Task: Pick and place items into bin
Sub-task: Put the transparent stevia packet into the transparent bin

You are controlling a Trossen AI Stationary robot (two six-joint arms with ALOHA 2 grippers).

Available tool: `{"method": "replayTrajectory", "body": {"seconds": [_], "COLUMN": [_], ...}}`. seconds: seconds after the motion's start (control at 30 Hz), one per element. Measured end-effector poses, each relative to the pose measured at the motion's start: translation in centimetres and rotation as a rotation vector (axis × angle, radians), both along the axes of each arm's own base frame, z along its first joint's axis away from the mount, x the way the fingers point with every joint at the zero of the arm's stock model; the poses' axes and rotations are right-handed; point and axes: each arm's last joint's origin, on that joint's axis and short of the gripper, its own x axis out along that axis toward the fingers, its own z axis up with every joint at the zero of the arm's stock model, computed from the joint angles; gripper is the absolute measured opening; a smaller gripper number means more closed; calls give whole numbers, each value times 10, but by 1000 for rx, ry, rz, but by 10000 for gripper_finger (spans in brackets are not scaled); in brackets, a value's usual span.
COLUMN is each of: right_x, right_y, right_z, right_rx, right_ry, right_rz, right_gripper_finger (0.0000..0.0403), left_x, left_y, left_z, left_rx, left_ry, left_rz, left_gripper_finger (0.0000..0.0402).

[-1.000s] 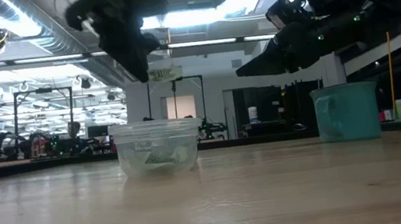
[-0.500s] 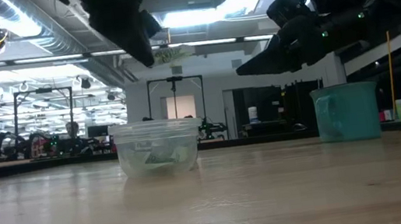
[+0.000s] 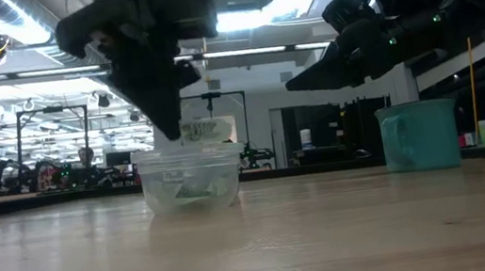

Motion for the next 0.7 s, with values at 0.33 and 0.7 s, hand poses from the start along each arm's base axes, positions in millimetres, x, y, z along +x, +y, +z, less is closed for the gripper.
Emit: {"method": "replayTrajectory", "body": {"seconds": [0.33, 0.7], "right_x": [0, 0], "right_y": [0, 0], "right_z": [0, 0], "right_rx": [-1, -2], "right_ry": [0, 3], "right_rz": [0, 0], "right_gripper_finger": [4, 4], "left_x": [5, 5], "left_y": [13, 14], "left_z": [-16, -20], "left_rx": [-22, -31], "left_ry": [73, 97], "left_rz": [37, 20], "left_gripper_finger": [3, 14]}}
